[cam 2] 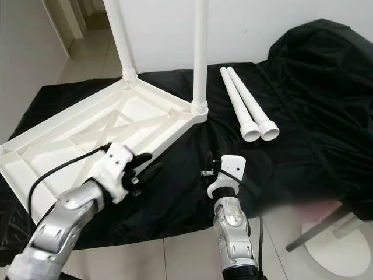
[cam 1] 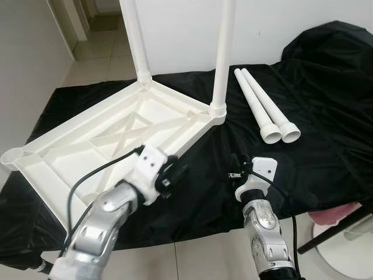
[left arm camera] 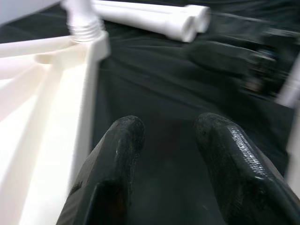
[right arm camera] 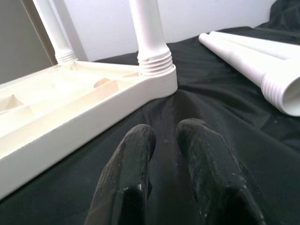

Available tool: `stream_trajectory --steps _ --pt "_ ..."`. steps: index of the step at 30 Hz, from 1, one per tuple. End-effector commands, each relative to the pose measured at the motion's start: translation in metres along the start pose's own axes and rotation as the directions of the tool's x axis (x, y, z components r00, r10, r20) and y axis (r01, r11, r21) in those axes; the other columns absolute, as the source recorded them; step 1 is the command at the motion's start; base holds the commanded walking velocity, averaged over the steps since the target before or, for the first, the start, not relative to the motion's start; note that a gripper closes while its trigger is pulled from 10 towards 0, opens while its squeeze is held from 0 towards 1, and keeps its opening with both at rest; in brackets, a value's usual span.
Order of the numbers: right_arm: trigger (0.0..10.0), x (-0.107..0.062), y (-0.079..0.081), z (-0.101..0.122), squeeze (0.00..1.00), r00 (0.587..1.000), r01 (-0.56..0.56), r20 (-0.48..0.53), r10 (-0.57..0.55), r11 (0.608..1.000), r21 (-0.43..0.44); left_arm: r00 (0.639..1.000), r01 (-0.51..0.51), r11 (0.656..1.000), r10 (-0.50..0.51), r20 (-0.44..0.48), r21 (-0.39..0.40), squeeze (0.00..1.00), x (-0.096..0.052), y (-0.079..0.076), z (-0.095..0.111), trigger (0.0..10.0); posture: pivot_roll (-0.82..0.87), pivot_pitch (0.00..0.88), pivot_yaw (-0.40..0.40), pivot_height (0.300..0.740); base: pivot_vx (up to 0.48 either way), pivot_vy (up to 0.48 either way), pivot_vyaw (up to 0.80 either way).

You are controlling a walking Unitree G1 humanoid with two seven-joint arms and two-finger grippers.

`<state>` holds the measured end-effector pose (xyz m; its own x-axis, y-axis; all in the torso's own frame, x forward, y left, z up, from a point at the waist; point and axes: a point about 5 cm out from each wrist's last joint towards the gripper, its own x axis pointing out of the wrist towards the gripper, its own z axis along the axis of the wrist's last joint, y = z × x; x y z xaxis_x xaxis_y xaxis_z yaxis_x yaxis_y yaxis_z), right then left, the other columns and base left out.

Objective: Building children table

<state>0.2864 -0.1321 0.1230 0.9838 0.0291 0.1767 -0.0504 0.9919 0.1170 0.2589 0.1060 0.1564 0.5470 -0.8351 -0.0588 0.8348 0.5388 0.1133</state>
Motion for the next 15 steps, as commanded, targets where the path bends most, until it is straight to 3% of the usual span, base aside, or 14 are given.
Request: stream_trajectory --steps 1,9,15 --pt "10.0 0.000 0.004 -0.003 0.00 1.000 -0.014 -0.007 0.014 1.000 0.008 1.000 0.023 0.999 -0.023 -0.014 -0.023 0.00 -0.012 0.003 -0.001 10.0 -0.01 0.013 0.097 0.740 0.000 0.000 0.00" --pt "10.0 0.003 0.007 -0.003 0.00 1.000 -0.029 -0.005 0.029 1.000 0.012 0.991 0.027 0.999 -0.030 -0.128 -0.024 0.00 -0.047 0.019 -0.010 10.0 0.00 0.013 0.090 0.740 0.000 0.000 0.00" --pt "10.0 0.005 0.008 -0.003 0.00 0.999 -0.035 -0.002 0.035 0.999 0.012 0.986 -0.016 1.000 0.014 -0.164 -0.010 0.00 -0.058 0.034 -0.012 10.0 0.00 0.012 0.088 0.740 0.000 0.000 0.00"
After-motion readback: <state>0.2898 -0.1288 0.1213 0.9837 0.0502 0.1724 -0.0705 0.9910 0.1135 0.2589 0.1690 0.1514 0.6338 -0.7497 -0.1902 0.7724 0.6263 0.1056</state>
